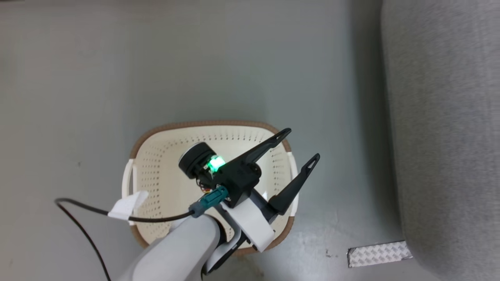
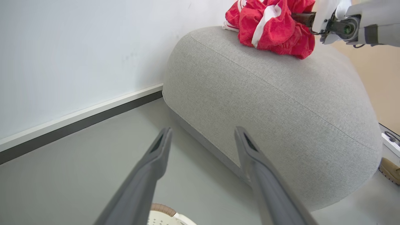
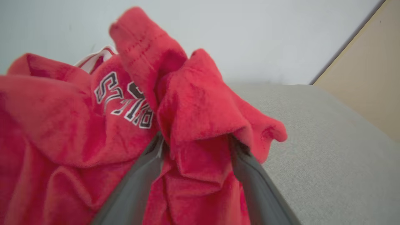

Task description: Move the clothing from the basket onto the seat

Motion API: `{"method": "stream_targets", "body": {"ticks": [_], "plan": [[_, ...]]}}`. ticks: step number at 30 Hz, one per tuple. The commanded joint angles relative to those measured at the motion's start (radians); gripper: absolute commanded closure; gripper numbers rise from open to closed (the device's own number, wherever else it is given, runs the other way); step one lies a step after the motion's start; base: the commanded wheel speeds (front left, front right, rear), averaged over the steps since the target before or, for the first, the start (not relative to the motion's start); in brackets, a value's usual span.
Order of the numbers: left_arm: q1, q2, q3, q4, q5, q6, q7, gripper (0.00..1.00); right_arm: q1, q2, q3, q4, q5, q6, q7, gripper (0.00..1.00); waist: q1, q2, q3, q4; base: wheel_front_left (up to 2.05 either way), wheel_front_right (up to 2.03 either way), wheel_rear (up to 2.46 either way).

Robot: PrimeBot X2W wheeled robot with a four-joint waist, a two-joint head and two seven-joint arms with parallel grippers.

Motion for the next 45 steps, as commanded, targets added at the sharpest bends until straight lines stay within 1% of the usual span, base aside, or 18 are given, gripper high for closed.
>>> {"method": "stream_targets", "body": {"ticks": [1, 6, 11, 14, 19, 21, 27, 30, 31, 33, 35, 41, 45], "plan": [[0.015, 0.009, 0.002, 0.003, -0.005, 0.005, -0.004, 0.0, 0.026, 0.003, 0.011, 0.007, -0.001, -0.002, -0.005, 0.0, 0.0, 0.0, -0.033, -0.022, 0.0, 0.0, 0.0], [0.044, 0.018, 0.013, 0.017, -0.027, 0.016, -0.016, 0.0, 0.115, 0.032, 0.089, 0.005, 0.032, -0.002, -0.022, 0.0, 0.0, 0.0, -0.101, -0.06, 0.0, 0.0, 0.0], [0.092, 0.034, 0.026, 0.031, -0.06, 0.026, -0.036, 0.0, 0.244, 0.069, 0.171, -0.063, 0.086, -0.002, -0.031, 0.0, 0.0, 0.0, -0.185, -0.092, 0.0, 0.0, 0.0], [0.124, 0.036, 0.035, 0.042, -0.071, 0.041, -0.052, 0.0, 0.33, 0.085, 0.209, -0.154, 0.127, -0.002, -0.029, 0.0, 0.0, 0.0, -0.237, -0.1, 0.0, 0.0, 0.0], [0.188, 0.03, 0.063, 0.067, -0.108, 0.08, -0.082, 0.0, 0.505, 0.123, 0.241, -0.358, 0.169, -0.002, -0.029, 0.0, 0.0, 0.0, -0.337, -0.094, 0.0, 0.0, 0.0], [0.218, 0.027, 0.074, 0.078, -0.126, 0.091, -0.093, 0.0, 0.576, 0.145, 0.253, -0.439, 0.179, -0.002, -0.029, 0.0, 0.0, 0.0, -0.376, -0.086, 0.0, 0.0, 0.0], [0.327, 0.028, 0.136, 0.103, -0.167, 0.153, -0.126, 0.0, 0.771, 0.218, 0.295, -0.666, 0.167, -0.002, -0.029, 0.0, 0.0, 0.0, -0.493, -0.049, 0.0, 0.0, 0.0], [0.387, 0.038, 0.174, 0.111, -0.183, 0.182, -0.134, 0.0, 0.855, 0.276, 0.319, -0.754, 0.19, -0.002, -0.028, 0.0, 0.0, 0.0, -0.542, -0.024, 0.0, 0.0, 0.0], [0.407, 0.042, 0.186, 0.115, -0.185, 0.19, -0.137, 0.0, 0.889, 0.289, 0.344, -0.773, 0.191, -0.002, -0.028, 0.0, 0.0, 0.0, -0.556, -0.014, 0.0, 0.0, 0.0], [0.445, 0.043, 0.212, 0.123, -0.191, 0.203, -0.14, 0.0, 0.939, 0.31, 0.361, -0.814, 0.201, -0.002, -0.028, 0.0, 0.0, 0.0, -0.583, 0.006, 0.0, 0.0, 0.0], [0.476, 0.045, 0.236, 0.131, -0.199, 0.206, -0.14, 0.0, 0.986, 0.336, 0.389, -0.84, 0.205, -0.002, -0.028, 0.0, 0.0, 0.0, -0.604, 0.027, 0.0, 0.0, 0.0], [0.556, 0.043, 0.334, 0.151, -0.188, 0.203, -0.14, 0.0, 1.087, 0.407, 0.411, -0.886, 0.23, -0.002, -0.028, 0.0, 0.0, 0.0, -0.646, 0.086, 0.0, 0.0, 0.0], [0.602, 0.029, 0.41, 0.166, -0.171, 0.183, -0.14, 0.0, 1.135, 0.431, 0.425, -0.888, 0.224, -0.002, -0.028, 0.0, 0.0, 0.0, -0.659, 0.113, 0.0, 0.0, 0.0]]}}
